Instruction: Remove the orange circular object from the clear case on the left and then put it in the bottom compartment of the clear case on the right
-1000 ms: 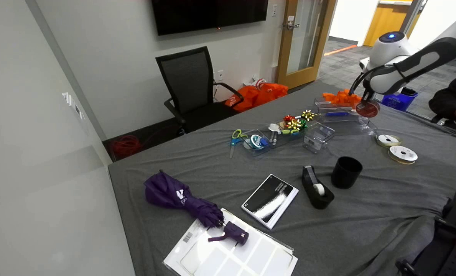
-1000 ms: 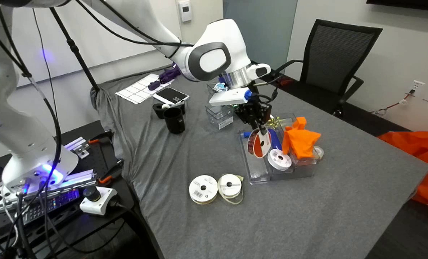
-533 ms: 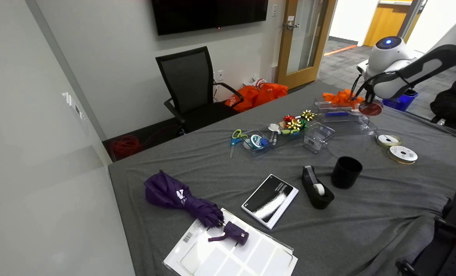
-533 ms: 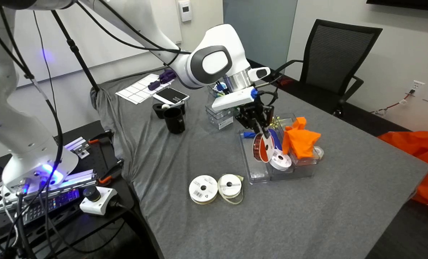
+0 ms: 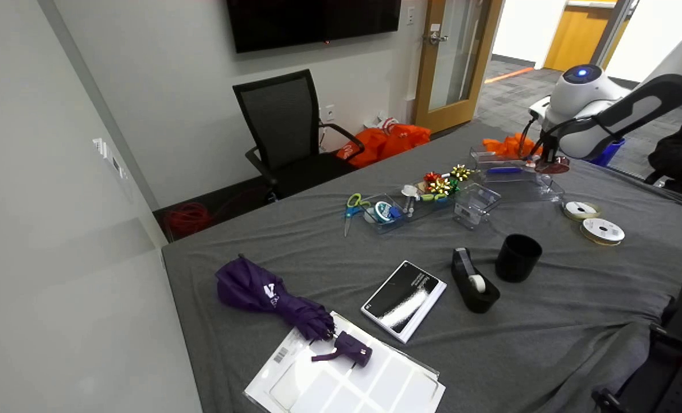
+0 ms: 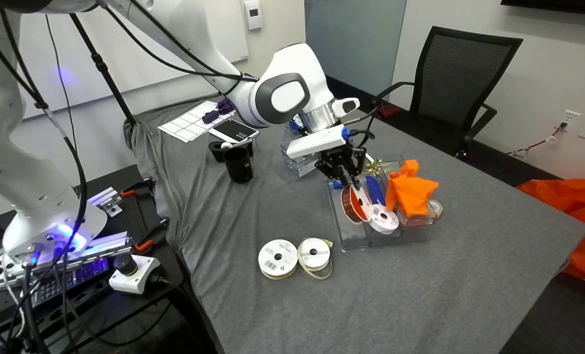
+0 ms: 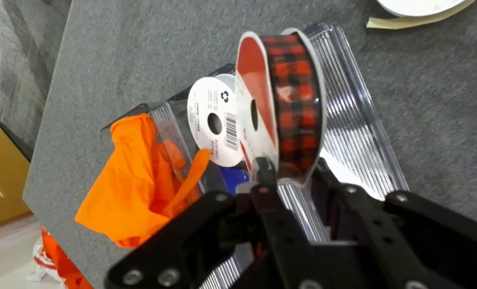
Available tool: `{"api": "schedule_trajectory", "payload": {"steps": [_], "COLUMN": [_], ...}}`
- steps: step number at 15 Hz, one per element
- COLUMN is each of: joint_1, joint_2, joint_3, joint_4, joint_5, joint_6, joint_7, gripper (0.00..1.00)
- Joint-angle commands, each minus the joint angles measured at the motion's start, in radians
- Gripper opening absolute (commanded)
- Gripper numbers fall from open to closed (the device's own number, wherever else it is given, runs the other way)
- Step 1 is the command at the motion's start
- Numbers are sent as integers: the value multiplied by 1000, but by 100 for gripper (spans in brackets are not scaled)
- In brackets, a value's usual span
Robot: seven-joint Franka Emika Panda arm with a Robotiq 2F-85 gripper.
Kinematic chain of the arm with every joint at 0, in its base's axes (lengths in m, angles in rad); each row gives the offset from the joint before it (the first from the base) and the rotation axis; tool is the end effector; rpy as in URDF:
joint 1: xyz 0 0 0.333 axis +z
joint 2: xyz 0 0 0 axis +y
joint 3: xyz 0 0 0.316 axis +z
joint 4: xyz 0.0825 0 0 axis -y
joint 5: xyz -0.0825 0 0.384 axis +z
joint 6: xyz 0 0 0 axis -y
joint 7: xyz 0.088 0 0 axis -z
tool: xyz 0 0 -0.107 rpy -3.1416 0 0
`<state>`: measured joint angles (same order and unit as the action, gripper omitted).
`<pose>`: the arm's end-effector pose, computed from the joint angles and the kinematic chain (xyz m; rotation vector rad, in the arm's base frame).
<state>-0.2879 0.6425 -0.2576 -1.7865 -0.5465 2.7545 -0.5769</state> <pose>0.6041 -0.3200 0.2316 2.5055 0.7547 0.0414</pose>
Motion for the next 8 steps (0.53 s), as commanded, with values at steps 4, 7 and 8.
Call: {"api": "schedule_trajectory", "payload": {"steps": [4, 7, 8], "joint_1": [-19, -13, -13], "joint_2": [-40, -33, -32], "joint_3": [18, 11, 12], "joint_4": [-90, -89, -89], "joint_5": [-9, -5, -3], "joint_6": [53, 67, 66], "joint_7": [-44, -27, -25], "gripper": [7, 53, 60]}}
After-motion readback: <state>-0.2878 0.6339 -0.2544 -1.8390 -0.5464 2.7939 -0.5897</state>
